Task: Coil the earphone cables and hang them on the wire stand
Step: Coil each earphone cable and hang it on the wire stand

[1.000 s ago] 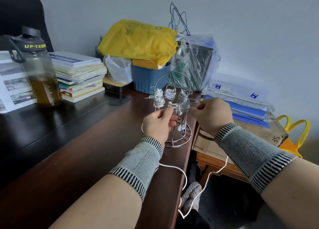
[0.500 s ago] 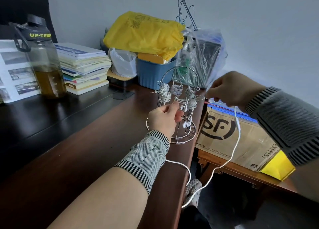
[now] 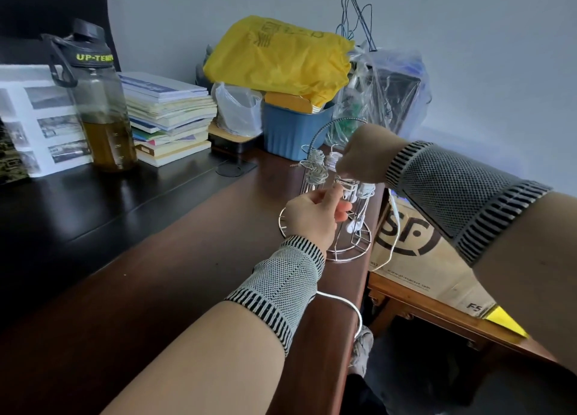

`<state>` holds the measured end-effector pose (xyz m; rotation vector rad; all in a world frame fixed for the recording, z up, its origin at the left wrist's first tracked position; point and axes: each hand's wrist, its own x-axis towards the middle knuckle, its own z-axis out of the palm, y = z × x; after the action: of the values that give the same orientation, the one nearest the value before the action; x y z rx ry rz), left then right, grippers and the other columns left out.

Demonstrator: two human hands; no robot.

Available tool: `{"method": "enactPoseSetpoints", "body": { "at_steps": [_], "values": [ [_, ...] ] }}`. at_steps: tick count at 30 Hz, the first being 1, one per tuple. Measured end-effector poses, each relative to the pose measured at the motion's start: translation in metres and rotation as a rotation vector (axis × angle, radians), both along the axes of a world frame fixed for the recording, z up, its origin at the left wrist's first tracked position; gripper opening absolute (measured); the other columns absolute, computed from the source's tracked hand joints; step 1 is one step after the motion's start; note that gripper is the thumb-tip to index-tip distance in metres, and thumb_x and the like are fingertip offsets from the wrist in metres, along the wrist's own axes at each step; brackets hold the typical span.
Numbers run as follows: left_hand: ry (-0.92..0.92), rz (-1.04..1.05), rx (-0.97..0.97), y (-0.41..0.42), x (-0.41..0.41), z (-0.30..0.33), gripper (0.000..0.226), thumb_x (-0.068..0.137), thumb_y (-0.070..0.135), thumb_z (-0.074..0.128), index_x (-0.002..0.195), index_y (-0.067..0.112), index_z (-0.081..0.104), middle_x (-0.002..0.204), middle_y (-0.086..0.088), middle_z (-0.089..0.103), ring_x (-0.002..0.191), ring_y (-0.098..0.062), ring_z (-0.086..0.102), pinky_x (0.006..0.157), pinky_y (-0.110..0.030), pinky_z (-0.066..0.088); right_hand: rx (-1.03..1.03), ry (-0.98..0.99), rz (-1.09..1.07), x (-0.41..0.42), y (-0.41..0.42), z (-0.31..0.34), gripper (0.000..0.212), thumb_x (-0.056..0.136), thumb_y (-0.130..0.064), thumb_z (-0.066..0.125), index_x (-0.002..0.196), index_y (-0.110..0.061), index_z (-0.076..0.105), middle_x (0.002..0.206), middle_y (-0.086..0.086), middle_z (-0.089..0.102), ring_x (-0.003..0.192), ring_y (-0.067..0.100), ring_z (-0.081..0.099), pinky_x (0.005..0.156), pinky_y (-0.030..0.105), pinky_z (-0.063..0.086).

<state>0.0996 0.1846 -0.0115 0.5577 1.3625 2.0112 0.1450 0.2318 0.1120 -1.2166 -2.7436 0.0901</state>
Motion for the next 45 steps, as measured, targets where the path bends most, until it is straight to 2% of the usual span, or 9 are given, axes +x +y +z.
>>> {"method": "enactPoseSetpoints", "body": {
  "at_steps": [6,14,18,20,23,26,37,40,45],
  "values": [
    [0.005,0.009,-0.018,-0.003,0.001,0.002,0.020,0.091,0.023,0.067,0.076,0.011,0.066,0.065,-0.001,0.070,0.043,0.000,0.055,0.043,-0.012,0.039,-0.022,0.017,0.040,-0.009,-0.002,-0.002,0.027,0.090,-0.025,0.059,0.100,-0.004,0.071,0.101,0.011,0.071,0.092,0.022,0.067,0.085,0.038,0.056],
    [0.020,0.009,-0.052,-0.001,-0.003,-0.002,0.060,0.088,-0.004,0.058,0.032,0.019,0.052,0.034,0.007,0.043,0.032,-0.005,0.037,0.043,-0.020,0.028,0.516,-0.303,0.301,0.012,-0.047,-0.015,0.014,0.093,-0.015,0.049,0.080,-0.014,0.054,0.084,0.003,0.052,0.081,0.023,0.054,0.067,0.034,0.046],
    [-0.030,-0.046,0.021,-0.001,-0.003,-0.003,0.048,0.091,-0.009,0.055,0.051,0.017,0.061,0.037,0.007,0.047,0.033,-0.004,0.038,0.039,-0.015,0.029,0.696,-0.123,0.333,0.035,-0.042,-0.051,0.009,0.084,-0.016,0.061,0.083,-0.012,0.069,0.081,0.005,0.060,0.065,0.026,0.062,0.051,0.028,0.033],
    [-0.052,-0.060,0.030,-0.002,-0.003,-0.001,0.031,0.092,-0.003,0.058,0.067,0.014,0.065,0.043,0.006,0.056,0.036,-0.004,0.046,0.039,-0.015,0.035,0.604,0.064,0.294,0.048,-0.030,-0.067,0.004,0.074,-0.016,0.072,0.072,-0.014,0.070,0.066,0.001,0.056,0.048,0.025,0.057,0.044,0.023,0.032],
    [-0.039,-0.027,0.009,-0.004,-0.004,-0.002,0.027,0.088,0.001,0.060,0.069,0.018,0.070,0.063,-0.003,0.069,0.049,-0.009,0.059,0.052,-0.022,0.046,0.330,0.289,0.153,0.061,-0.013,-0.083,0.017,0.088,-0.018,0.057,0.087,-0.015,0.074,0.079,0.003,0.064,0.065,0.025,0.061,0.056,0.032,0.049],
    [-0.017,-0.021,-0.018,-0.008,-0.001,0.002,0.014,0.091,0.011,0.060,0.079,0.014,0.068,0.069,-0.002,0.072,0.048,-0.004,0.057,0.048,-0.017,0.044,0.144,0.462,0.022,0.068,-0.003,-0.085,0.019,0.091,-0.019,0.057,0.090,-0.014,0.075,0.074,0.002,0.067,0.062,0.016,0.055,0.061,0.025,0.040],
    [0.146,0.024,-0.052,-0.005,0.000,-0.001,0.019,0.093,0.021,0.062,0.075,0.022,0.067,0.062,0.005,0.071,0.048,0.000,0.055,0.055,-0.022,0.042,-0.691,0.744,-0.276,0.121,0.025,-0.077,0.023,0.086,-0.016,0.068,0.089,0.007,0.067,0.063,0.007,0.056,0.044,0.010,0.040,0.042,0.022,0.036],
    [0.135,0.024,-0.036,-0.006,0.001,0.000,0.018,0.094,0.020,0.062,0.076,0.021,0.068,0.060,0.005,0.070,0.047,0.000,0.055,0.052,-0.020,0.042,-0.561,0.796,-0.225,0.121,0.024,-0.059,0.020,0.085,-0.015,0.068,0.082,0.004,0.068,0.060,0.009,0.056,0.043,0.011,0.038,0.040,0.022,0.033],
    [0.073,0.000,-0.027,-0.006,0.003,0.001,0.018,0.094,0.019,0.062,0.078,0.021,0.067,0.059,0.006,0.069,0.047,-0.001,0.055,0.048,-0.017,0.042,0.017,0.410,-0.014,0.084,0.004,-0.016,0.024,0.088,-0.021,0.065,0.064,-0.018,0.062,0.056,-0.005,0.058,0.049,0.009,0.049,0.041,0.014,0.036]
  ]
}}
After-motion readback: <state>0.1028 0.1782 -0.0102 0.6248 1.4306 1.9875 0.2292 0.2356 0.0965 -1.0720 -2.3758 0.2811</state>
